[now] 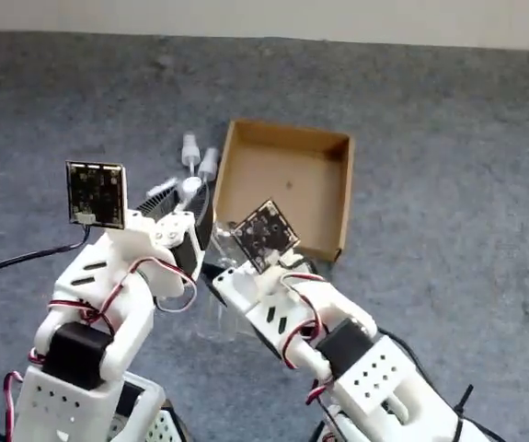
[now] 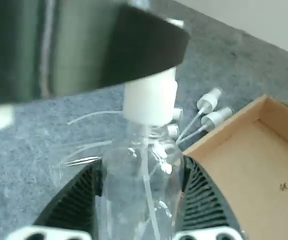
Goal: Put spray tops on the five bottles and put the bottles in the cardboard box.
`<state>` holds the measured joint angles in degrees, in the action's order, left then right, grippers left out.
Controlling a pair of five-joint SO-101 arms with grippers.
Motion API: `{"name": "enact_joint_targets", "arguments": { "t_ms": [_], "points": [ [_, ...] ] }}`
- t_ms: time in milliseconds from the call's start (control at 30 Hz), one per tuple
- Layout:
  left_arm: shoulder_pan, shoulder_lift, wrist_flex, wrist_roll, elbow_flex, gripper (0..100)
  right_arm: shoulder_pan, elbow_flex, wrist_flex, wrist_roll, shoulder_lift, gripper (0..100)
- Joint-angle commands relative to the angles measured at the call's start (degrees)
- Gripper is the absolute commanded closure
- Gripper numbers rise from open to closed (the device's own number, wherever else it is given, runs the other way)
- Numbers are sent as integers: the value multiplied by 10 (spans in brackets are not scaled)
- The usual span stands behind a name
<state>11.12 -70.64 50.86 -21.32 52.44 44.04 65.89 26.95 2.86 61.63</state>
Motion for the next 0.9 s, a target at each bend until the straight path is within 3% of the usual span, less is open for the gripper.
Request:
{"name": "enact_joint_targets", "arguments": {
  "t_ms": [0,267,467,700,867],
  "points": [
    [6,3,6,10,24,992,-19,-42,-22,-8,1,995],
    [5,3,10,10,60,992,-22,-44,-21,-5,2,995],
    [1,3,10,10,58,991,-66,-43,-18,30,2,995],
    [1,3,10,45,58,867,-70,-43,-21,15,2,995],
    [0,-57,10,62,60,859,-76,-44,-57,-6,-3,995]
  ]
}}
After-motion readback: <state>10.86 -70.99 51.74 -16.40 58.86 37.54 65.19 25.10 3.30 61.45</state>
